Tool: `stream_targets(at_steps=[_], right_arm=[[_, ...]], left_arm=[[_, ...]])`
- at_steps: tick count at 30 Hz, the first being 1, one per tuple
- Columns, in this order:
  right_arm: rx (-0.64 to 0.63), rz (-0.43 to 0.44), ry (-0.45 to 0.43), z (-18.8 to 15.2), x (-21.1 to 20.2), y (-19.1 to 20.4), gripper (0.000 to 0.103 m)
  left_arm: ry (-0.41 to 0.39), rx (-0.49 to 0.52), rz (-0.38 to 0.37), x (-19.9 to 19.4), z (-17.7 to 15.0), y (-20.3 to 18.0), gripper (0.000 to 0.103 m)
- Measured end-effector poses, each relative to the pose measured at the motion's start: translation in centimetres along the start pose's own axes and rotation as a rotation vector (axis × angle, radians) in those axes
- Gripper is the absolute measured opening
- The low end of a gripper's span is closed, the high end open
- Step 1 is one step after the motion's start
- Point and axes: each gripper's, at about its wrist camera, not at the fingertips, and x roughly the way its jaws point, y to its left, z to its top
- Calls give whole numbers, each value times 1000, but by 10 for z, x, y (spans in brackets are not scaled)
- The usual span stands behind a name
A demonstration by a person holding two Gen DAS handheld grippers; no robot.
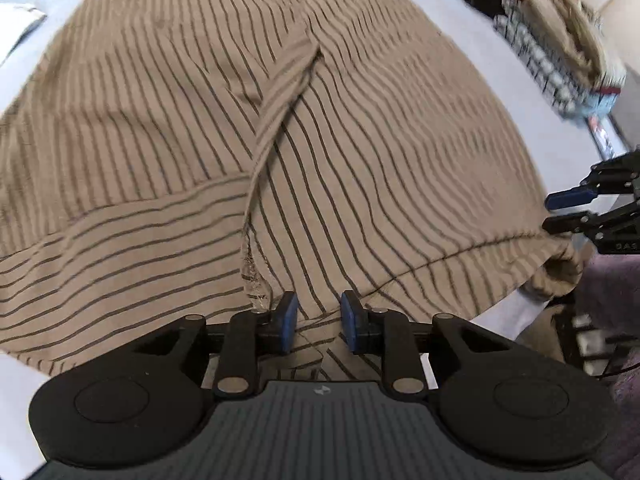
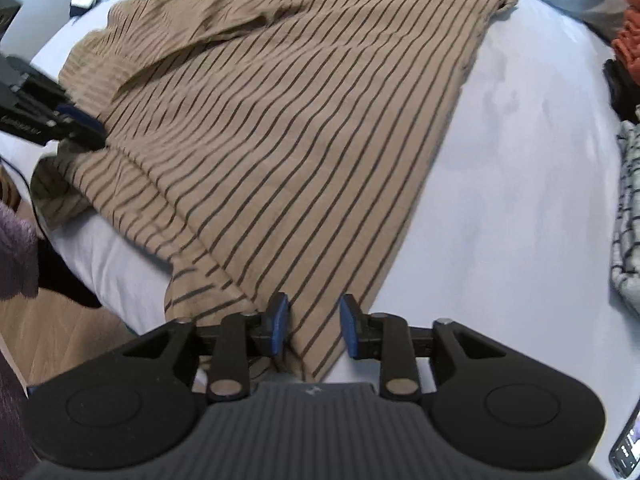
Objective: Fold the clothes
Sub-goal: 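Release the shirt from both tools and lift them away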
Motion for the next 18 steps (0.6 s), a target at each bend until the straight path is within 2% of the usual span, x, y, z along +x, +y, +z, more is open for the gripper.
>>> stream_targets(at_steps=[2,5,8,12,15,18], right_arm=[[19,-21,-24,3,-5,-4,36],[45,-55,-53,9,-8,-11,36],[62,-84,-65,12,-7,-13,36],[60,-97,-70,11,-11,-15,37],[55,-103,-64,10,-17,-22,45],[50,-110,-58,8,-23,-29,45]], left_arm=[[-43,-25,-11,-11,3,1,21],[-82,-43,12,-20,10,0,21],[-107,-24,46,-30,15,-5,21],[-161,-49,48,-38,19,-6,23],[-184,-82,59,-37,25,-7,23],[-189,-112,58,-36,38,-2,25]])
